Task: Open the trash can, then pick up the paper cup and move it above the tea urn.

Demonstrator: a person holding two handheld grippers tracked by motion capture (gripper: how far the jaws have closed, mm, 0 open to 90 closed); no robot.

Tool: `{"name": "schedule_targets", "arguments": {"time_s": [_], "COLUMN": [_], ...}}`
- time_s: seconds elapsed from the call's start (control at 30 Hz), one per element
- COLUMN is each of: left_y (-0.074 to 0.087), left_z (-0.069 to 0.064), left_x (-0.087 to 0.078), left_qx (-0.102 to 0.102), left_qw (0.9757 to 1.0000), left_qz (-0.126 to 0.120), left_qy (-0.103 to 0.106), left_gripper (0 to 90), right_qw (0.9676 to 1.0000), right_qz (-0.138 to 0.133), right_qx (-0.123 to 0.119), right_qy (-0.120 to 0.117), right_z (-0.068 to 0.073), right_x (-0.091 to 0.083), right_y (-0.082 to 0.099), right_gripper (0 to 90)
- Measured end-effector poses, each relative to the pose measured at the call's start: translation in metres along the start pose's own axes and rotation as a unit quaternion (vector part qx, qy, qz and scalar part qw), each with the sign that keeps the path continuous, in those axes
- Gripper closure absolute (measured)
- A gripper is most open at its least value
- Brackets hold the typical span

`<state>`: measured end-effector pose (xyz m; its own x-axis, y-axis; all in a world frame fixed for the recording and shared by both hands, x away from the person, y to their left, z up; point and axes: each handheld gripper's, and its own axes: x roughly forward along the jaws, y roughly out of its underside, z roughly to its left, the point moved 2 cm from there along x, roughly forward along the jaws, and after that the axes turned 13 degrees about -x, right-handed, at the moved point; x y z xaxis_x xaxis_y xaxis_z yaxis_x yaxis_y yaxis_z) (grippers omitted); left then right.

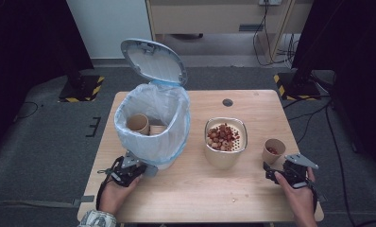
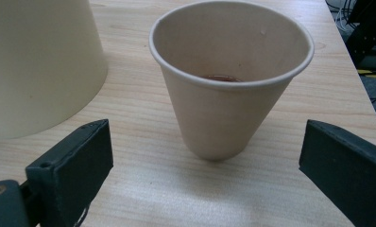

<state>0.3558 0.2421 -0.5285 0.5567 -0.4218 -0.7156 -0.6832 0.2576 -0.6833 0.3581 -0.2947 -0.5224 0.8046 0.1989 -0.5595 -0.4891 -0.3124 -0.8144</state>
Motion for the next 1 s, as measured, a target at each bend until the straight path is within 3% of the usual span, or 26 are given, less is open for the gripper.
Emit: {"name": "schedule_targets", "arguments": {"time_s": [0.67,0.77,1.0], "left_y": [0.000,0.000,0.000], "left_z": [0.000,0.000,0.000], "left_x": [0.000,0.000,0.000], "left_qx": [0.000,0.000,0.000], "left_qw": [1.0000,1.0000,1.0000], "left_qz": [0.000,0.000,0.000], "left_qy": [0.001,0.001,0.002], "left_gripper": [90.0,89.9,90.0], "right_qw": [0.9995,0.9991,0.9990], "right_qz": [-0.023,-0.038,-0.042], "right_qx": [0.013,0.010,0.007], "right_qy": [0.016,0.013,0.016], "right_z": [-0.007,-0.007,-0.008], "right_x": [0.012,0.014,0.017], "right_y": [-0.013,-0.017,-0.018], "right_gripper": [3.7,3.8,5.6]}}
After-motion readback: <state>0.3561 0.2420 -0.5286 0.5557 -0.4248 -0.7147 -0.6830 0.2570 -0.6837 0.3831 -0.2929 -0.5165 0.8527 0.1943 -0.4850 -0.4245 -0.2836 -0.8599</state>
